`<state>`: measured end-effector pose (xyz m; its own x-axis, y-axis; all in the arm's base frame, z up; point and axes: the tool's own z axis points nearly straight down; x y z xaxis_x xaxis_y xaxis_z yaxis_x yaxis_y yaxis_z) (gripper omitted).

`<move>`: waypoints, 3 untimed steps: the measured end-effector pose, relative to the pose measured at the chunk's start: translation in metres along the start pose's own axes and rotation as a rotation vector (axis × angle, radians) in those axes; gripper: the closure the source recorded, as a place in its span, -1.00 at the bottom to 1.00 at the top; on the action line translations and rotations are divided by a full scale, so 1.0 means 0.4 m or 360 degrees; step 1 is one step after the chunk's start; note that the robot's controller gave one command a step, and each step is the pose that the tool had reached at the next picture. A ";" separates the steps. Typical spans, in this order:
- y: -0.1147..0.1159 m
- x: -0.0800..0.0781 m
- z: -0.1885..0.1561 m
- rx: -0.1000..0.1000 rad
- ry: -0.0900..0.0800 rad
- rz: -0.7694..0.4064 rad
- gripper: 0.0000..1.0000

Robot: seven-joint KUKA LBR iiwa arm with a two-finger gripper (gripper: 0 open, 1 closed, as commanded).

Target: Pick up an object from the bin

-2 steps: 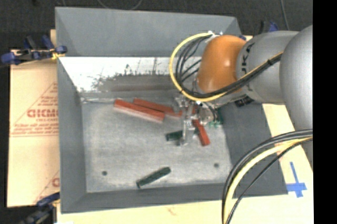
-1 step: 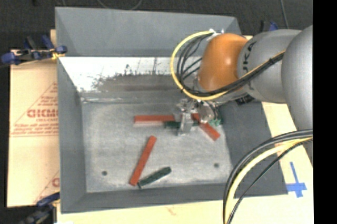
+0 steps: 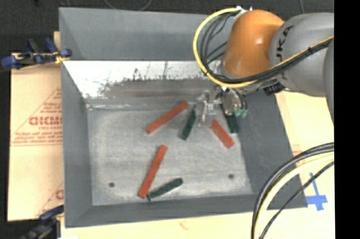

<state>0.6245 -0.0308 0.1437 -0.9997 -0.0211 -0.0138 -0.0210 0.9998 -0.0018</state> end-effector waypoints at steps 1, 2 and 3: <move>0.001 0.006 0.012 -0.0001 0.0014 -0.0001 -1.00; 0.029 -0.056 0.167 -0.0005 0.0011 -0.0596 -1.00; 0.029 -0.060 0.159 -0.0006 0.0005 -0.0592 1.00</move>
Offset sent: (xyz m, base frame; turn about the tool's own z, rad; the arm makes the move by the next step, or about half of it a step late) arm 0.0000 0.0000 0.0000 0.0000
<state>0.6490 -0.0187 0.0805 -0.9237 -0.3830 -0.0096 -0.3829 0.9238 -0.0027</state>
